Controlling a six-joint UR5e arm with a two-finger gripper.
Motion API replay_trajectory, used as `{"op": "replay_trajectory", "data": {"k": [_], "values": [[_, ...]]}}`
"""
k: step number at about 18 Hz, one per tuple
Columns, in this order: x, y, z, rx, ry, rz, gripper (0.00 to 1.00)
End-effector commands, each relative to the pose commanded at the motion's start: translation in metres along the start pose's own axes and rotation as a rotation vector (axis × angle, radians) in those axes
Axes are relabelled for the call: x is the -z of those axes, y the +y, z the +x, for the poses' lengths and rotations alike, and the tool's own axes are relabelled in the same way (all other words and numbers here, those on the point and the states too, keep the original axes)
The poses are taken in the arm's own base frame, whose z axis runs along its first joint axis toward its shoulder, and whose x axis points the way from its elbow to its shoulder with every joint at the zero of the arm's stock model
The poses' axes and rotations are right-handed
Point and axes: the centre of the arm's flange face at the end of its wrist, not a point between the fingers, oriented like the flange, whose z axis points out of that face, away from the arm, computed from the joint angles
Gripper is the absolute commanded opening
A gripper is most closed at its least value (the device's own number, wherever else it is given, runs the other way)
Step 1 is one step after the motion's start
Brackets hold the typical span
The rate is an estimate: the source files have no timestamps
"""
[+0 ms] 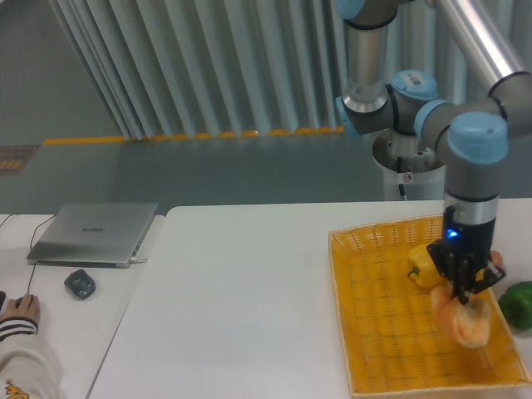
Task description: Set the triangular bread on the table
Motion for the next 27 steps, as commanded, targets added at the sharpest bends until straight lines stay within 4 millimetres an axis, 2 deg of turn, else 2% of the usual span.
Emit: {"op": "replay_trajectory", "data": {"k": [2, 8, 13, 15, 17, 18, 19, 22, 23, 27], "values": [[0.004, 0.021, -0.02, -0.021, -0.017, -0.004, 0.0], [0.001, 0.069, -0.059, -0.085, -0.029, -0.024, 0.0], [-0.019, 0.111, -0.092, -0.136, -0.033, -0.039, 0.0], [-0.028, 0.113, -0.093, -0.136, -0.032, -0.041, 0.03], [-0.03, 0.114, -0.094, -0.136, -0.034, -0.041, 0.43], [-0.031, 0.113, -0.093, -0.139, -0.032, -0.041, 0.44], [-0.031, 0.113, -0.093, -0.139, -0.032, -0.041, 0.51], [-0.032, 0.115, -0.092, -0.178, -0.029, -0.042, 0.94], [-0.033, 0.118, -0.093, -0.183, -0.028, -0.044, 1.0], [-0.041, 0.128, -0.085, -0.272, -0.005, -0.074, 1.0]]}}
